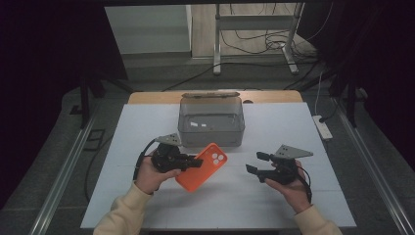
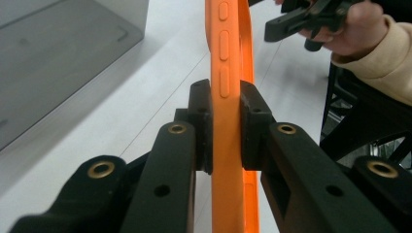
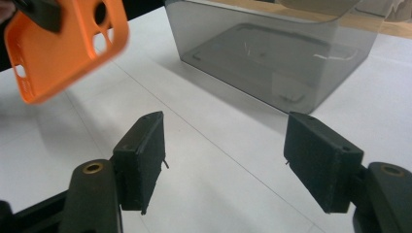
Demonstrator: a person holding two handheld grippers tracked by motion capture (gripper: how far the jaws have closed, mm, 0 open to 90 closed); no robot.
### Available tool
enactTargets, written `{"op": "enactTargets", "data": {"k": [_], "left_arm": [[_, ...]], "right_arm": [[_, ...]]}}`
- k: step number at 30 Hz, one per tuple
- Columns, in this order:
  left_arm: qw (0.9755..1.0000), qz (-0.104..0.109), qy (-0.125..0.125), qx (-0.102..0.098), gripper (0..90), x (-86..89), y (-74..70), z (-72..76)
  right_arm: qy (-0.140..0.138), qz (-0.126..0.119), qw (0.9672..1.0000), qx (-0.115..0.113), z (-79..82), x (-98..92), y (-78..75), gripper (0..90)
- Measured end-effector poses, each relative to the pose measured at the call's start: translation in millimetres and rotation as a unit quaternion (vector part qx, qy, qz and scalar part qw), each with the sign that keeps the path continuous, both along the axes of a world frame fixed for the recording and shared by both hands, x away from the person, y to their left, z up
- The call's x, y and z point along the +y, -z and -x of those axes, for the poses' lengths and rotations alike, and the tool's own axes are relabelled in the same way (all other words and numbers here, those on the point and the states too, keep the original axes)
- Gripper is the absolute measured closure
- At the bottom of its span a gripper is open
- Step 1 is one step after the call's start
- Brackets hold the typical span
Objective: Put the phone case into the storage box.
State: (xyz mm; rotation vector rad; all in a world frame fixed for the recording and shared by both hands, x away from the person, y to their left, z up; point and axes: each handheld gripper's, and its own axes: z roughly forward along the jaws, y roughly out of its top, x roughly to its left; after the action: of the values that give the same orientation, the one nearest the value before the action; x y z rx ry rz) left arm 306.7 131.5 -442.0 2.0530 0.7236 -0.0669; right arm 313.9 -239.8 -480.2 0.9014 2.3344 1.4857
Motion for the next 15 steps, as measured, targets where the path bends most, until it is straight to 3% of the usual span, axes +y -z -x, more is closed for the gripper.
{"op": "enactTargets", "data": {"k": [9,13,15], "left_arm": [[0.9997,0.008,-0.022,-0.005,79.2,5.7,-4.6,7.2],[0.9994,0.010,-0.032,-0.004,79.2,9.8,-5.3,7.7],[0.9993,0.013,-0.035,-0.004,79.2,12.2,-6.4,6.6]], "right_arm": [[0.002,0.011,0.9999,-0.003,1.1,-8.4,2.7,29.8],[0.009,-0.003,1.0000,0.002,0.1,-16.6,2.3,29.3],[0.009,0.004,0.9999,-0.002,1.4,-16.5,3.1,29.3]]}}
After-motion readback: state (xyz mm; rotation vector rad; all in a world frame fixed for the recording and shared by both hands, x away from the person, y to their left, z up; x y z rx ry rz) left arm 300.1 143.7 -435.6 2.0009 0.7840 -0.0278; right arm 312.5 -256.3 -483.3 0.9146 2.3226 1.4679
